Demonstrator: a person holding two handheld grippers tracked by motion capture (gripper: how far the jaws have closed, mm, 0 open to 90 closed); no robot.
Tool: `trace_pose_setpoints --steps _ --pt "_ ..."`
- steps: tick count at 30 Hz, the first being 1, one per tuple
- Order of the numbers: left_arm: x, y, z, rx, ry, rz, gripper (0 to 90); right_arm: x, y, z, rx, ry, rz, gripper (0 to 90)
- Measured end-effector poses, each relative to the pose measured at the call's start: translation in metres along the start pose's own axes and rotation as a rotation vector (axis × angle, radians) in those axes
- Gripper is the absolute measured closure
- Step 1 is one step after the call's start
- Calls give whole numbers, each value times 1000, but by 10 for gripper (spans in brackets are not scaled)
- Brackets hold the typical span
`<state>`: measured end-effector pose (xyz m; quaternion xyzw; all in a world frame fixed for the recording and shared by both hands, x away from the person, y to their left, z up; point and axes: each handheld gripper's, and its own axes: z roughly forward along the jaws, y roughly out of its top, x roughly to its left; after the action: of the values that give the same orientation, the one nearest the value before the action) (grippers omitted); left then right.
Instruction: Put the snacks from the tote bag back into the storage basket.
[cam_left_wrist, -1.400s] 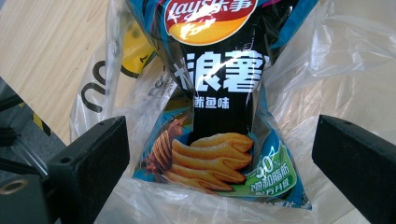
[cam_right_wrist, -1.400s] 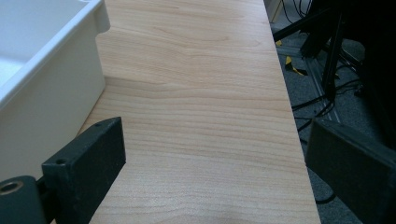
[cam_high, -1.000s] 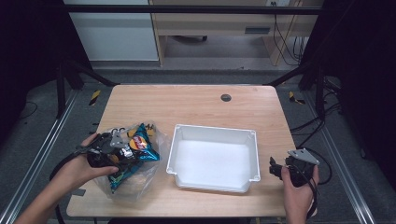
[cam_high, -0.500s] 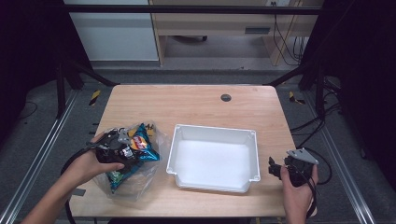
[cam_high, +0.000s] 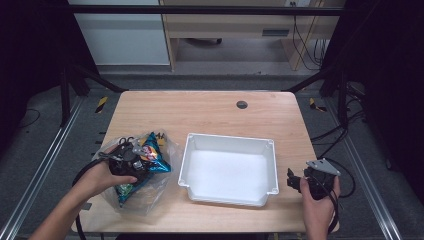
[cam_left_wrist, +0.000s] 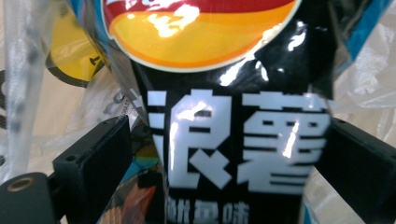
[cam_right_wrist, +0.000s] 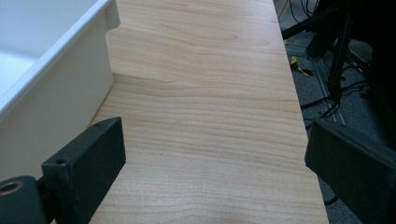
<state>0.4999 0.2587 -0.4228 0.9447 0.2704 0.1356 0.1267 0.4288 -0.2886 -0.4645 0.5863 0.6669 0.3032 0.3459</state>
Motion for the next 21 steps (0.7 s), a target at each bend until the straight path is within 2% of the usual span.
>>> trace_pose_setpoints --steps 9,21 --pt "4 -1 1 -16 -4 -20 92 0 0 0 2 3 -5 56" --pt "4 -3 6 -14 -10 -24 150 0 0 1 5 5 -3 56"
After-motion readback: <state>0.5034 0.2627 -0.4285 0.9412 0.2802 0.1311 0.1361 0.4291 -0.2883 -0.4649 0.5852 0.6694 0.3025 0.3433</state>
